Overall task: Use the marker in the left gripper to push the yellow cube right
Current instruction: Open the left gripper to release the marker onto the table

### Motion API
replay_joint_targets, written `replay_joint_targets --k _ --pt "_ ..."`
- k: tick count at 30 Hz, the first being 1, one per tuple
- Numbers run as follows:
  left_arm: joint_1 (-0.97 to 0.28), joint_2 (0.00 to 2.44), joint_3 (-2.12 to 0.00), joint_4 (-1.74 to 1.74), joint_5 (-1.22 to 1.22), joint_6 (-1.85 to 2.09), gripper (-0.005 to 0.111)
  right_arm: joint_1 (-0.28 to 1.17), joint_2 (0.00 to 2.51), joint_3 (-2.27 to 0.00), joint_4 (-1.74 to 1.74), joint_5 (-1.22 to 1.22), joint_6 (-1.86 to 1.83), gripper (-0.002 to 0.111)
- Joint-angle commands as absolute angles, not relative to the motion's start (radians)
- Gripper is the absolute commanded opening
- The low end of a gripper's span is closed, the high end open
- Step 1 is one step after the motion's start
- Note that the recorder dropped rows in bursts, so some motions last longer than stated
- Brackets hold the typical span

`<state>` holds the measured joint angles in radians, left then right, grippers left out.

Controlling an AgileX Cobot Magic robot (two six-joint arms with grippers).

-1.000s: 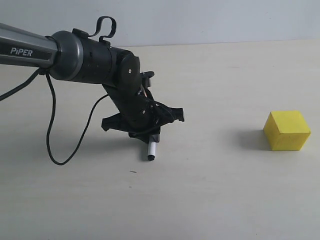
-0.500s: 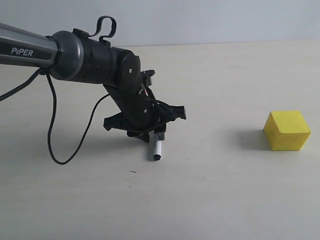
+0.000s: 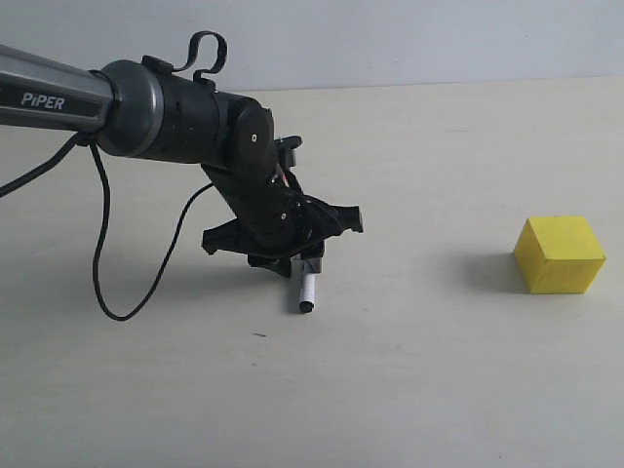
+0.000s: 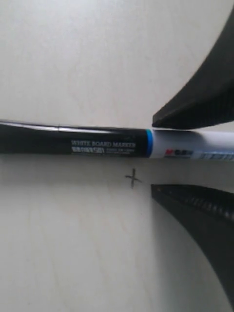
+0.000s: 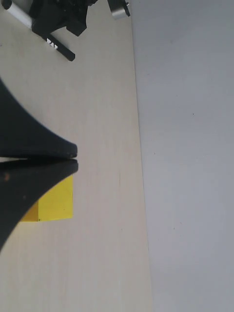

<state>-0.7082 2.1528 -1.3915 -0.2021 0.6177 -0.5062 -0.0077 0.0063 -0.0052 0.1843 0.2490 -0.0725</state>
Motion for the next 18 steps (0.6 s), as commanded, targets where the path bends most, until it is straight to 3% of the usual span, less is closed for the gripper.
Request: replay_joint_targets --k 1,18 --pt "-0.708 2.153 -1.388 -0.194 0.606 -0.511 0.039 -0.011 0.0 0.0 0.184 0.245 -0.077 0.0" --pt "-0.706 2.147 -1.41 -0.171 0.61 -0.527 0.039 -0.011 0.0 0.0 0.184 0.245 -0.077 0.0"
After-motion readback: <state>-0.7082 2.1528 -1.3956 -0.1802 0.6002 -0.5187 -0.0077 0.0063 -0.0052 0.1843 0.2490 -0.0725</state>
